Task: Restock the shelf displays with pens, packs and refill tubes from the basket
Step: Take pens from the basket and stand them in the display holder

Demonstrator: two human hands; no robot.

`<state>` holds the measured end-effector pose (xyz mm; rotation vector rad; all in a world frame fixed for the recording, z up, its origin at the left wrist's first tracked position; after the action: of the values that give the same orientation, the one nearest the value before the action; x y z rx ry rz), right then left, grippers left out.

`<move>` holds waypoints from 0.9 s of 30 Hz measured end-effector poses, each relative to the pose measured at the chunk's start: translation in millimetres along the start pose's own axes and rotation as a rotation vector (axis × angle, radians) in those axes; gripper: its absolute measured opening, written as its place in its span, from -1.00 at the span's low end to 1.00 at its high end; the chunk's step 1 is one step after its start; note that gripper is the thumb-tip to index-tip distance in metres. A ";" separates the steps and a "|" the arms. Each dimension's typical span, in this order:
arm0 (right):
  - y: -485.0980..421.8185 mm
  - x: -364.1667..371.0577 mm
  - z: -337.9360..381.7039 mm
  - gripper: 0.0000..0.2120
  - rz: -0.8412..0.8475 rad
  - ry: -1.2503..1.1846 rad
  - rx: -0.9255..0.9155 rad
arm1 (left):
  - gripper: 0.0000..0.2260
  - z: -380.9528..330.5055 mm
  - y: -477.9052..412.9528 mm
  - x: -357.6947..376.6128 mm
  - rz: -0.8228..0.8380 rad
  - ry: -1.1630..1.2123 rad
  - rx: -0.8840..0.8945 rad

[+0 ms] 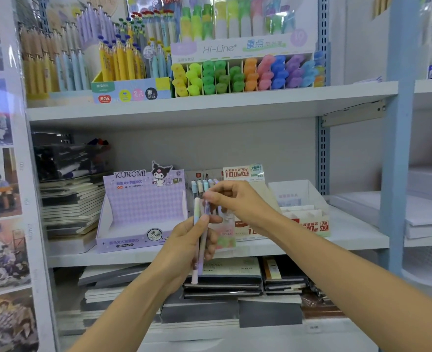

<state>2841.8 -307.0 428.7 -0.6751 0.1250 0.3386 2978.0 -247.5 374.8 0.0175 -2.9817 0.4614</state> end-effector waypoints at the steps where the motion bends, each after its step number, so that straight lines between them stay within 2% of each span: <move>1: -1.4 -3.2 2.8 -0.91 -0.019 -0.009 -0.010 | -0.66 -1.6 0.6 -0.2 -0.002 0.020 -0.006; 3: -7.9 -14.3 10.0 -0.91 -0.129 -0.046 -0.029 | -0.63 -3.9 0.9 -3.6 -0.037 0.042 -0.046; 6: -21.2 -35.1 20.6 -0.90 -0.339 -0.114 -0.093 | -0.69 -4.3 2.4 -14.5 -0.120 -0.086 -0.110; 9: -30.5 -44.6 20.5 -0.91 -0.430 -0.020 -0.132 | -0.78 -5.7 2.5 -21.7 -0.160 -0.105 -0.153; 13: -34.6 -33.5 3.2 -0.94 -0.401 0.166 -0.141 | -0.85 -9.5 3.4 -22.6 -0.161 0.048 -0.169; 19: -34.3 -16.0 -17.6 -0.90 -0.341 0.349 -0.176 | -0.77 -5.1 6.0 -28.8 -0.116 -0.074 -0.039; 27: -43.3 -13.7 -19.1 -0.91 -0.240 0.426 -0.193 | -0.88 2.2 0.2 -34.6 -0.124 -0.031 -0.083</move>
<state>2843.8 -354.2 442.5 -0.9379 0.4172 -0.0291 3012.1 -248.2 368.4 0.2017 -3.0050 0.3250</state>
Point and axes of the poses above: each hand's wrist, its own y-axis away from the middle knuckle, its own x-axis out of the palm, z = x × y, the point moved 2 cm from there along -y, towards the middle knuckle, and after that the axes turned 6 degrees about -z, right-handed, at the moved point
